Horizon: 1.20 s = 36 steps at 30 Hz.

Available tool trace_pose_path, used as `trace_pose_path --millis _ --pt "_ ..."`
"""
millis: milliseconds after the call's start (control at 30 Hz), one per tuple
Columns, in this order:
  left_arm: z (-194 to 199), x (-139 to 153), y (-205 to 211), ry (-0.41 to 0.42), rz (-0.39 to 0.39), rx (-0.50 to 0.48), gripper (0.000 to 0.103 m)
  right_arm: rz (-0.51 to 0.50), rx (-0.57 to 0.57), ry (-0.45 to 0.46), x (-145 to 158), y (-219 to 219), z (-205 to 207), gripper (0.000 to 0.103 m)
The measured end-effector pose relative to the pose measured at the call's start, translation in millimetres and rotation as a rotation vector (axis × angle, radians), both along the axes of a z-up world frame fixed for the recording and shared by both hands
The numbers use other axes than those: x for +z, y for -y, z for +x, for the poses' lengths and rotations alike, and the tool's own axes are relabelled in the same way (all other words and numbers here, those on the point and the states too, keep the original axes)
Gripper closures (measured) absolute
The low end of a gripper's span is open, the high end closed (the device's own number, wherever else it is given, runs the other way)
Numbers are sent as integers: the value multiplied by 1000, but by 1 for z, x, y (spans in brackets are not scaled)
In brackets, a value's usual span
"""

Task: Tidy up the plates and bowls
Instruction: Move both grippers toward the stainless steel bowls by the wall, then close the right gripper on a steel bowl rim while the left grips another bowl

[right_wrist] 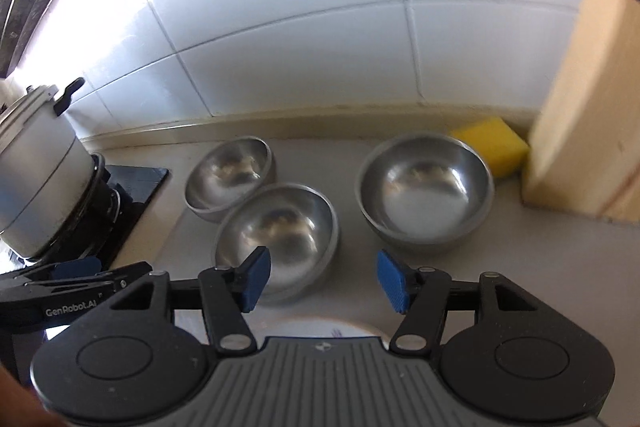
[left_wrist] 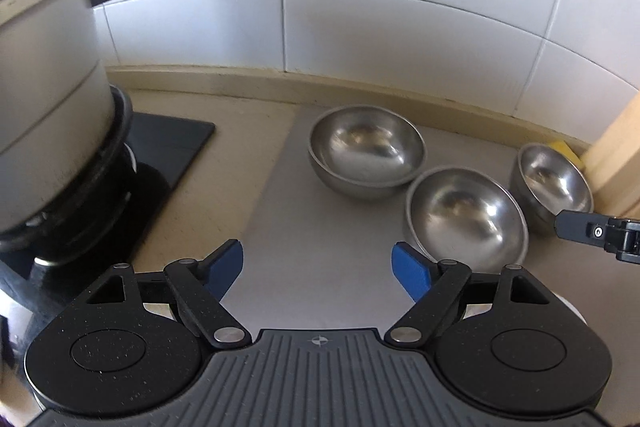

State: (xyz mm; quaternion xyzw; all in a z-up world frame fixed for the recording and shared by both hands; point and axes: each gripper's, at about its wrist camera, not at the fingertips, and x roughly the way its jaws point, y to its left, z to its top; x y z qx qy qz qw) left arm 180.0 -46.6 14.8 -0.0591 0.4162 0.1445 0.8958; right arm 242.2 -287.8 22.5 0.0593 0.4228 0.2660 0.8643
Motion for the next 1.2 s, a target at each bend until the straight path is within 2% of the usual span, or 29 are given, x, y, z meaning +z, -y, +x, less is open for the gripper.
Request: trace_pose_path --millis 367,533,633,800,1000,1200 --pt "35 9 -29 -11 -31 -51 23 -36 29 6 16 -48 26 71" --pt "49 4 -27 -51 -81 -135 25 -63 29 -15 12 -67 37 71" --pt "57 7 -25 -37 -55 -165 25 -71 20 -31 12 -73 49 71" --pt "76 4 -46 -36 -57 -122 25 -64 22 -48 11 -92 72 71" --pt "98 -9 -70 -60 -95 -75 25 -68 39 -85 -6 -119 102 71" --pt "119 -22 -74 -81 -142 -68 29 -82 79 -135 -27 -138 126 71"
